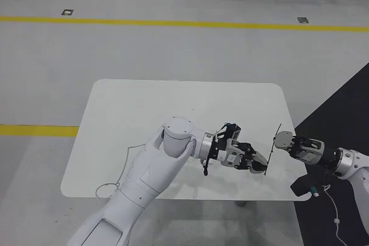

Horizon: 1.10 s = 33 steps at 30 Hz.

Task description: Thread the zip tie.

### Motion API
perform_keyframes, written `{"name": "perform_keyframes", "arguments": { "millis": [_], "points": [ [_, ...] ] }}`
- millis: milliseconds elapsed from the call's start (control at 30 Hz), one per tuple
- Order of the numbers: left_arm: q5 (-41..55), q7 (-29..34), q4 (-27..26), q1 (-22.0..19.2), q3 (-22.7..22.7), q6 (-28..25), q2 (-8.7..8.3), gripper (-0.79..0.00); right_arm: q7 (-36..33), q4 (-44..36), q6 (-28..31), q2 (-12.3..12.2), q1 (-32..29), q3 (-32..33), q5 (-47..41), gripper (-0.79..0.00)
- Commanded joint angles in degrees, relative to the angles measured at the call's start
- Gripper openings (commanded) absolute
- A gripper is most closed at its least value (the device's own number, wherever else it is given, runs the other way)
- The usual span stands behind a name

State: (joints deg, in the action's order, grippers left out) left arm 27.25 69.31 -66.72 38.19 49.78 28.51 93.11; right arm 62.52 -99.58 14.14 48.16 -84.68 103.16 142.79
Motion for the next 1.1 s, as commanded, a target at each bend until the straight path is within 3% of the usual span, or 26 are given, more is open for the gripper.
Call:
{"name": "perform_keyframes", "arguments": {
  "millis": [0,1067],
  "points": [
    [0.25,-0.13,-0.02,-0.04,-0.11,-0.3,-0.07,-0.785,0.0,0.0,0.0,0.0,0.0,0.0,0.0,-0.785],
    [3.3,-1.08,1.92,-2.11,-2.52,-1.16,-0.75,-0.785,0.0,0.0,0.0,0.0,0.0,0.0,0.0,-0.785]
  ]
}}
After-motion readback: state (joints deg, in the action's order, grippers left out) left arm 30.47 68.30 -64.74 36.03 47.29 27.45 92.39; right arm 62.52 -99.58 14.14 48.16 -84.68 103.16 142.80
